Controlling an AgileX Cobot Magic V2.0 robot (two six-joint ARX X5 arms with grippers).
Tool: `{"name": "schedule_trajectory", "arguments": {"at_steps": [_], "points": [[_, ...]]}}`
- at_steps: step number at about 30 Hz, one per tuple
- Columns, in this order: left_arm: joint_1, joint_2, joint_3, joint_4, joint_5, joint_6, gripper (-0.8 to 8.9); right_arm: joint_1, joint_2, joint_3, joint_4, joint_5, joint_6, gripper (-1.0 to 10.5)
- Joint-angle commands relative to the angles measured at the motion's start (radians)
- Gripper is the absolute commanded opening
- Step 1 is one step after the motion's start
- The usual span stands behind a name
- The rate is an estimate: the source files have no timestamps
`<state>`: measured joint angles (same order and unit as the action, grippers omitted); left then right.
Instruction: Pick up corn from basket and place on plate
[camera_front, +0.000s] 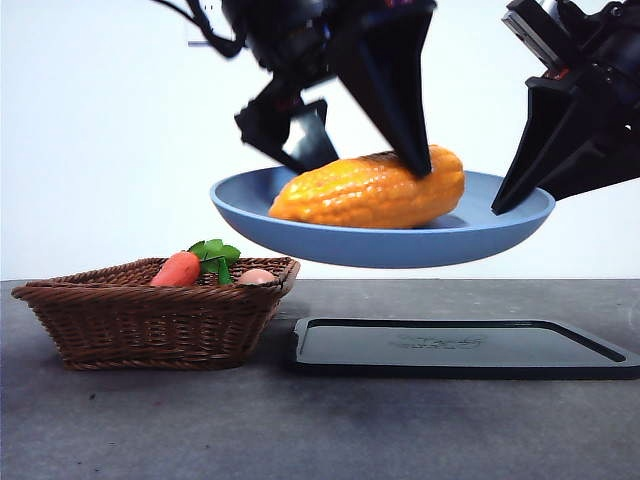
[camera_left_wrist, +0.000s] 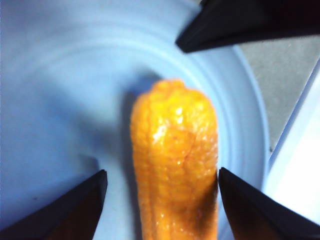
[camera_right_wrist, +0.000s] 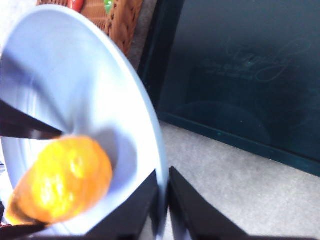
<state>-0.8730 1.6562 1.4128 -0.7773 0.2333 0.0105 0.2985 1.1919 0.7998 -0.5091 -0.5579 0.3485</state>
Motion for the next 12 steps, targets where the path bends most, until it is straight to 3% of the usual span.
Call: {"name": "schedule_trajectory", "arguments": {"at_steps": [1,12], "points": [[-0.009,0.023,0.08,-0.045,-0.002,0.032,3.65,0.004,0.009,0.018,0.014,-0.011,0.007,0.0],[0.003,0.023,0.249,-0.182,-0.002,0.06,3.65,-0.042,0.01,0.018,0.026,0.002,0.006,0.0]]}}
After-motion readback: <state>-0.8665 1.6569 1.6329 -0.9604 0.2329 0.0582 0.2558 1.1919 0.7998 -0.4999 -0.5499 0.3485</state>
